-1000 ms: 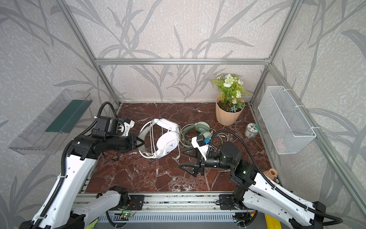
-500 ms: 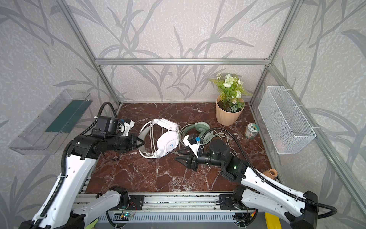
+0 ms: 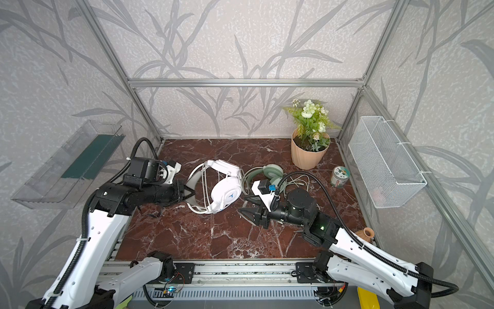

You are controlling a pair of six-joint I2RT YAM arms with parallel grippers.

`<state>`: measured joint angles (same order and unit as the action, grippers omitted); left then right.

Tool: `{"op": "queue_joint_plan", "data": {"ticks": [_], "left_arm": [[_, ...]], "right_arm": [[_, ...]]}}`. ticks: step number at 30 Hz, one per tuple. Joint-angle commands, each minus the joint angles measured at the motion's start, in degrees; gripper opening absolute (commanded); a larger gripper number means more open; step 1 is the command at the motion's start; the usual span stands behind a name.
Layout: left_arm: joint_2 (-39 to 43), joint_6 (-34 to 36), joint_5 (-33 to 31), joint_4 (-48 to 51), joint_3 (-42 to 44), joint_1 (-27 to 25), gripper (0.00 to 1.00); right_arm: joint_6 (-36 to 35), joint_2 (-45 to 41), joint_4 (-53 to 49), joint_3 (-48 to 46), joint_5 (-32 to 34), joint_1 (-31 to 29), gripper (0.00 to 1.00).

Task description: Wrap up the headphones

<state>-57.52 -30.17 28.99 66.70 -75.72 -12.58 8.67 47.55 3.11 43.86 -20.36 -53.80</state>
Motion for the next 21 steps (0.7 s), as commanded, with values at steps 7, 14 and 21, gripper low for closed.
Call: {"op": "queue_joint_plan", "data": {"ticks": [7, 14, 21], "left_arm": [[1.61, 0.00, 1.24, -1.44, -0.99, 0.27, 0.00], [1.09, 0.00, 1.46, -1.81, -1.08, 0.27, 0.00], [1.16, -0.43, 2.20, -2.13, -1.10, 0.27, 0.00]], "right_arm": [[-3.14, -4.77, 0.00, -1.19, -1.70, -0.25, 0.65], [-1.93, -8.34, 2.64, -4.57, -2.10, -0.24, 0.66], [-4.70, 0.99, 5.34, 0.42, 2.77, -0.12, 0.63]]}}
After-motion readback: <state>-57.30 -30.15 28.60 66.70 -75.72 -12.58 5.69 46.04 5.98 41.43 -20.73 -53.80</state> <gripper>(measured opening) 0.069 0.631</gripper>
